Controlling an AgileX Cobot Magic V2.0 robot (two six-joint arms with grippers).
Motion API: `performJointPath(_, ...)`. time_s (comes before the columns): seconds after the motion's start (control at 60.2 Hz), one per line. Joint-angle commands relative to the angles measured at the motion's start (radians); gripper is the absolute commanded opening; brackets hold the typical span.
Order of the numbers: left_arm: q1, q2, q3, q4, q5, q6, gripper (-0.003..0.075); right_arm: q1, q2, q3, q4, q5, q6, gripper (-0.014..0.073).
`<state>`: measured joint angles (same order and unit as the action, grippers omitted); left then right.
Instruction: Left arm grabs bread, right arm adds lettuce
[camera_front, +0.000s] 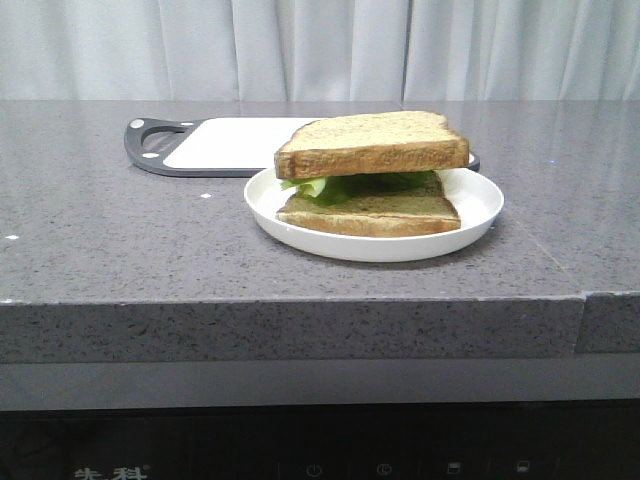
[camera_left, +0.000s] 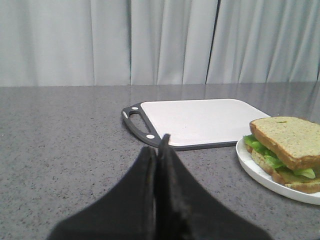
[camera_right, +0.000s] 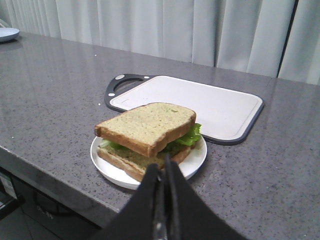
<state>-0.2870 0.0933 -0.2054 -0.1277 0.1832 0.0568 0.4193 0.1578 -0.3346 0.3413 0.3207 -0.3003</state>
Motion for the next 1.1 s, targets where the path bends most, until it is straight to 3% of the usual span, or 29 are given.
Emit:
performJointPath(0.0,0.037,-0.034,0.021,0.038,-0.097,-0.057,-0.0021,-0.007,0.010,-0.026,0.012,-0.076,0.000,-0.0062)
performJointPath(0.183,0.162,-0.110,0.129,0.036,-0.097,-0.057,-0.0021,-0.007,0.010,-0.026,0.012,-0.076,0.000,-0.0062)
performJointPath(0.316,0.195,-0.118,0.190,0.036,-0.105,-0.057,-0.0020,-0.007,0.010,-0.026,0.012,-0.074,0.000,-0.0062)
performJointPath(1.08,0.208,-0.118,0.215,0.028,-0.066,-0.057,-0.0020,-0.007,0.010,-0.026,0.012,-0.069,0.000,-0.0062)
